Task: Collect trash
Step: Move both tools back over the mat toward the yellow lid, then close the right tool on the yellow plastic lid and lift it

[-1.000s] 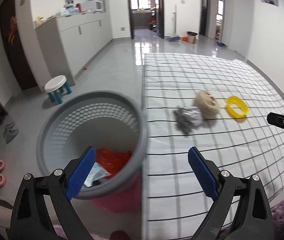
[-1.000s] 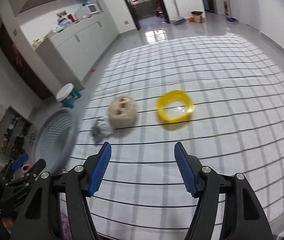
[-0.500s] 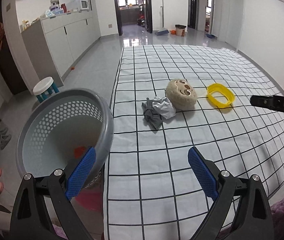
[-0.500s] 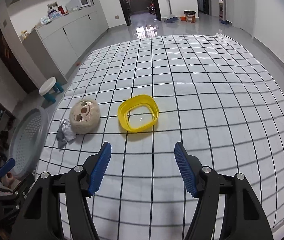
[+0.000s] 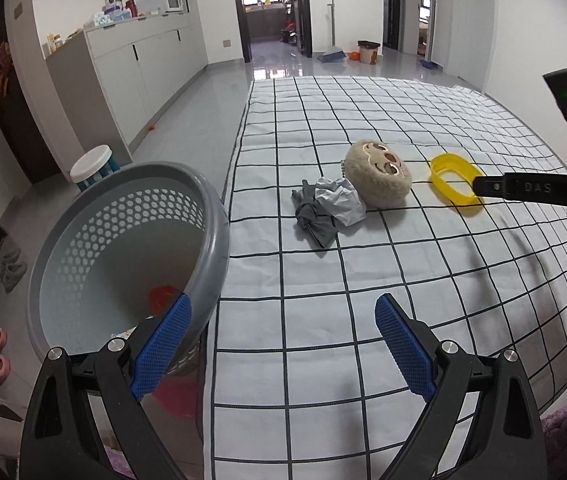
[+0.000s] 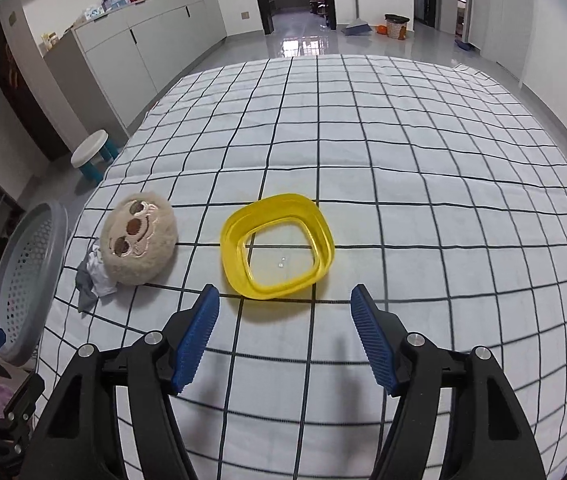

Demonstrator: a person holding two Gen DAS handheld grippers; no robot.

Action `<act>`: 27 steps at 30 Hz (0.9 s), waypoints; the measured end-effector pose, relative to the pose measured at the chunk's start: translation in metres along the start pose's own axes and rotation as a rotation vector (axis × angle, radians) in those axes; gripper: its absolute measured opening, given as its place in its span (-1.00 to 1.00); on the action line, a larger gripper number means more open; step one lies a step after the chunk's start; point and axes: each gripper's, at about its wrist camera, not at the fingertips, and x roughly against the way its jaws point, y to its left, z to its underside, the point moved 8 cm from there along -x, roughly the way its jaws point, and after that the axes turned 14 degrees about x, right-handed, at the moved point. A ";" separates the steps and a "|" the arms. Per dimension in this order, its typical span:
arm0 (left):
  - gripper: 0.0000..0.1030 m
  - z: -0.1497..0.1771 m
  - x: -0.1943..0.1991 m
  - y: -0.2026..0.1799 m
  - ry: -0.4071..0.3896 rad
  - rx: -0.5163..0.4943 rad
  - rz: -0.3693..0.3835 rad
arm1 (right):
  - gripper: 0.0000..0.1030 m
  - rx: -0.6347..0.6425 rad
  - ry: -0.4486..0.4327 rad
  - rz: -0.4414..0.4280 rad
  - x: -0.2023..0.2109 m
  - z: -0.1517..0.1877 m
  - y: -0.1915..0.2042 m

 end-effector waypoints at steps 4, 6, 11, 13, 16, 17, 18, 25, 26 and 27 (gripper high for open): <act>0.77 0.001 -0.001 -0.001 0.011 0.005 0.016 | 0.42 0.025 -0.003 -0.006 -0.008 -0.004 0.004; 0.78 0.001 -0.001 -0.001 0.015 0.008 0.023 | 0.48 0.039 -0.004 -0.009 -0.011 -0.006 0.007; 0.81 0.002 -0.002 -0.002 0.023 0.011 0.032 | 0.49 0.069 0.002 0.016 -0.020 -0.011 0.011; 0.82 0.002 -0.003 -0.003 0.027 0.013 0.037 | 0.50 0.069 0.007 0.029 -0.025 -0.014 0.009; 0.82 0.004 -0.004 -0.003 0.036 0.011 0.040 | 0.51 0.055 0.020 0.025 -0.033 -0.016 0.005; 0.82 0.004 -0.004 -0.003 0.037 0.010 0.039 | 0.51 0.050 0.023 0.024 -0.035 -0.016 0.003; 0.82 0.004 -0.004 -0.003 0.037 0.010 0.039 | 0.51 0.049 0.028 0.027 -0.038 -0.017 0.001; 0.85 0.003 -0.004 -0.003 0.035 0.017 0.046 | 0.51 0.052 0.028 0.035 -0.047 -0.018 0.002; 0.85 0.003 -0.004 -0.002 0.033 0.017 0.042 | 0.50 0.051 0.027 0.036 -0.047 -0.018 0.002; 0.85 0.003 -0.004 -0.002 0.032 0.018 0.040 | 0.50 0.046 0.025 0.032 -0.047 -0.019 0.002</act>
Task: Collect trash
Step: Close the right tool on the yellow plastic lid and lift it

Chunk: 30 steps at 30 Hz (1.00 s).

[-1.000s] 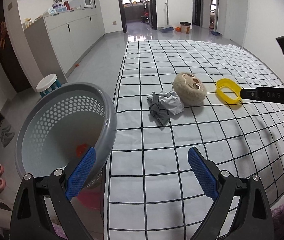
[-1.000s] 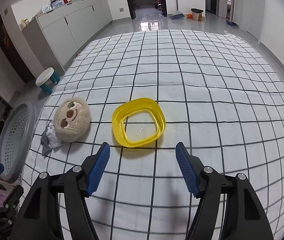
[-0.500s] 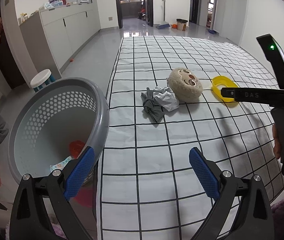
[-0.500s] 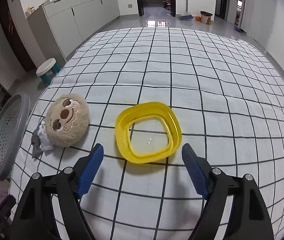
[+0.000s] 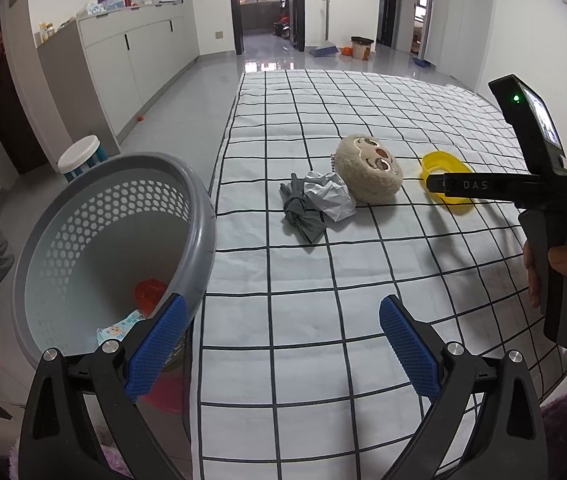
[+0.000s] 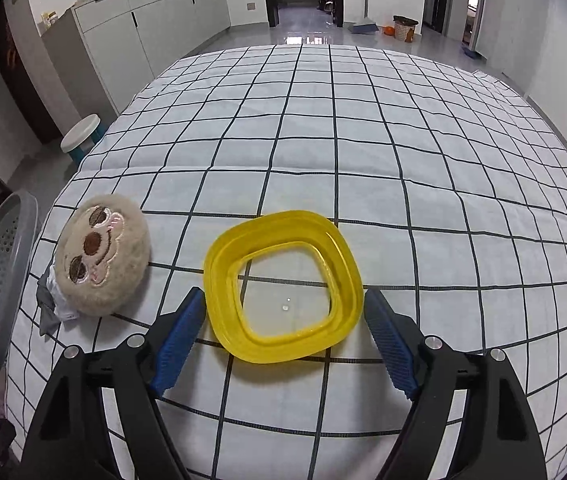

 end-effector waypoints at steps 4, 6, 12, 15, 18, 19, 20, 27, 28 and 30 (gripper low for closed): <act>0.85 0.000 0.000 0.005 -0.008 0.004 -0.018 | 0.36 -0.026 -0.009 -0.033 0.002 -0.002 0.003; 0.85 -0.001 -0.001 0.008 -0.015 0.004 -0.038 | 0.36 -0.032 -0.014 -0.039 0.004 -0.001 0.004; 0.85 -0.008 -0.003 0.016 -0.012 0.022 -0.078 | 0.36 -0.061 -0.044 -0.053 0.020 -0.005 0.004; 0.85 -0.012 -0.004 0.014 -0.019 0.007 -0.105 | 0.36 -0.094 -0.074 -0.074 0.034 -0.009 -0.001; 0.85 -0.023 -0.006 0.005 -0.025 0.012 -0.100 | 0.36 -0.120 -0.101 -0.090 0.046 -0.012 -0.005; 0.85 -0.026 -0.007 0.002 -0.026 0.011 -0.096 | 0.36 -0.132 -0.108 -0.097 0.050 -0.012 -0.007; 0.85 -0.030 -0.008 -0.003 -0.030 0.008 -0.090 | 0.36 -0.138 -0.112 -0.102 0.052 -0.012 -0.008; 0.87 -0.047 -0.037 -0.037 -0.023 -0.006 -0.090 | 0.36 -0.184 -0.127 -0.114 0.065 -0.010 -0.022; 0.87 -0.049 -0.042 -0.042 -0.018 -0.008 -0.089 | 0.36 -0.193 -0.132 -0.116 0.067 -0.011 -0.027; 0.87 -0.053 -0.049 -0.051 -0.015 -0.018 -0.088 | 0.36 -0.210 -0.140 -0.124 0.070 -0.011 -0.031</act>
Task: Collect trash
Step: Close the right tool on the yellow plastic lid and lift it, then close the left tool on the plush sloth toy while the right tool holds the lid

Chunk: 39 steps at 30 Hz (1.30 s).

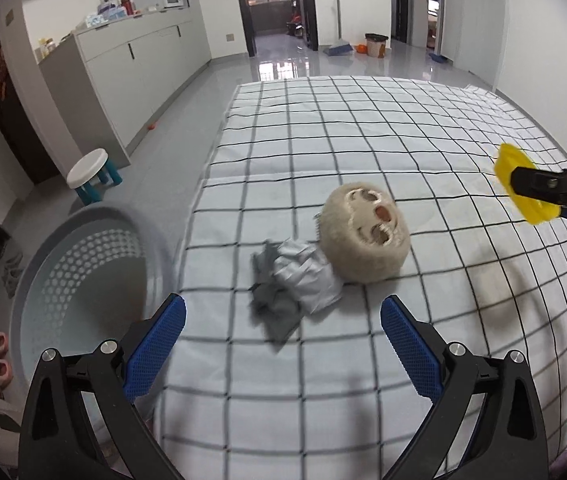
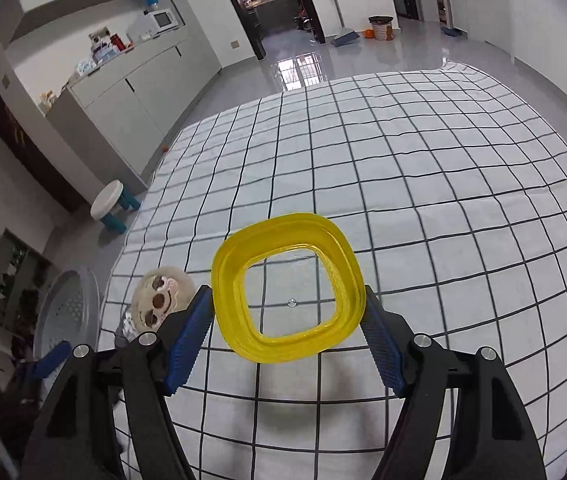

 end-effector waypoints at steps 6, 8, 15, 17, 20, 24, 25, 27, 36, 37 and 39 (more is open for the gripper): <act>0.87 -0.014 -0.022 -0.017 0.013 0.013 -0.004 | 0.36 -0.028 -0.021 -0.005 0.010 -0.003 -0.013; 0.87 -0.018 -0.025 -0.024 0.011 0.013 0.000 | 0.36 -0.039 -0.021 -0.015 0.011 -0.002 -0.014; 0.57 -0.021 -0.032 -0.051 -0.014 -0.052 -0.008 | 0.36 -0.053 -0.034 -0.038 0.015 -0.005 -0.012; 0.31 -0.017 -0.036 -0.058 -0.008 -0.084 -0.016 | 0.36 -0.055 -0.034 -0.043 0.016 -0.005 -0.012; 0.11 -0.013 -0.037 -0.063 -0.013 -0.102 -0.019 | 0.36 -0.045 -0.036 -0.047 0.018 -0.005 -0.011; 0.03 -0.011 -0.032 -0.063 -0.020 -0.096 0.002 | 0.36 -0.037 -0.034 -0.042 0.017 -0.004 -0.009; 0.03 -0.011 -0.030 -0.062 -0.020 -0.092 0.006 | 0.36 -0.037 -0.034 -0.042 0.017 -0.004 -0.008; 0.03 -0.012 -0.025 -0.059 -0.025 -0.085 0.009 | 0.36 -0.036 -0.033 -0.042 0.016 -0.005 -0.008; 0.03 -0.021 0.013 -0.029 -0.074 -0.048 0.015 | 0.36 -0.007 -0.044 -0.043 0.017 -0.009 0.008; 0.03 -0.023 0.020 -0.023 -0.083 -0.047 0.013 | 0.36 -0.011 -0.041 -0.058 0.018 -0.009 0.012; 0.03 -0.025 0.030 -0.013 -0.100 -0.046 0.010 | 0.36 -0.013 -0.044 -0.083 0.020 -0.009 0.020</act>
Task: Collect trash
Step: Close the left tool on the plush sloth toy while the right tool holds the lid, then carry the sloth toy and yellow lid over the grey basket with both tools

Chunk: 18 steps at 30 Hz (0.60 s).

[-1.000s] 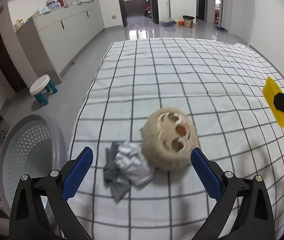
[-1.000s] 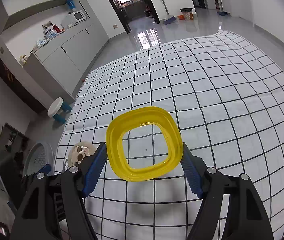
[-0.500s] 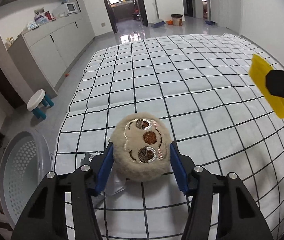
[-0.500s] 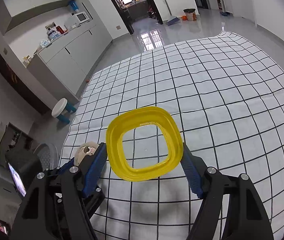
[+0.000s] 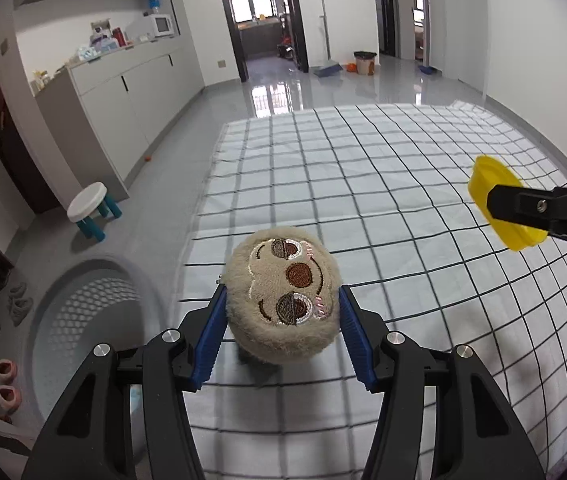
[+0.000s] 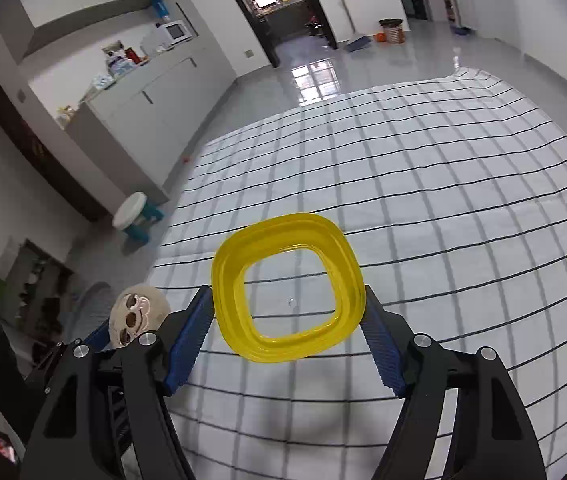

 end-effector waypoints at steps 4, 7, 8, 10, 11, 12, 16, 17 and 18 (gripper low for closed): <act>0.03 -0.003 0.022 0.025 -0.023 0.017 -0.003 | 0.36 0.013 0.000 -0.005 0.000 0.004 0.016; 0.03 -0.004 0.037 0.045 -0.039 0.039 -0.004 | 0.36 0.017 0.005 -0.016 -0.003 0.006 0.031; 0.03 -0.004 0.043 0.054 -0.045 0.048 -0.007 | 0.36 0.025 0.005 -0.013 -0.004 0.007 0.037; 0.03 -0.002 0.049 0.071 -0.048 0.067 -0.014 | 0.36 0.054 0.007 -0.008 -0.007 0.007 0.052; 0.03 -0.002 0.051 0.080 -0.049 0.075 -0.020 | 0.36 0.065 0.007 -0.008 -0.008 0.008 0.059; 0.03 -0.001 0.054 0.094 -0.051 0.088 -0.030 | 0.36 0.079 0.009 -0.014 -0.010 0.008 0.069; 0.03 0.001 0.060 0.133 -0.058 0.126 -0.065 | 0.36 0.120 0.006 -0.042 -0.014 0.007 0.107; 0.03 0.001 0.061 0.141 -0.060 0.133 -0.072 | 0.36 0.134 0.002 -0.050 -0.014 0.005 0.117; 0.03 0.001 0.062 0.152 -0.064 0.142 -0.085 | 0.36 0.152 0.000 -0.062 -0.016 0.005 0.131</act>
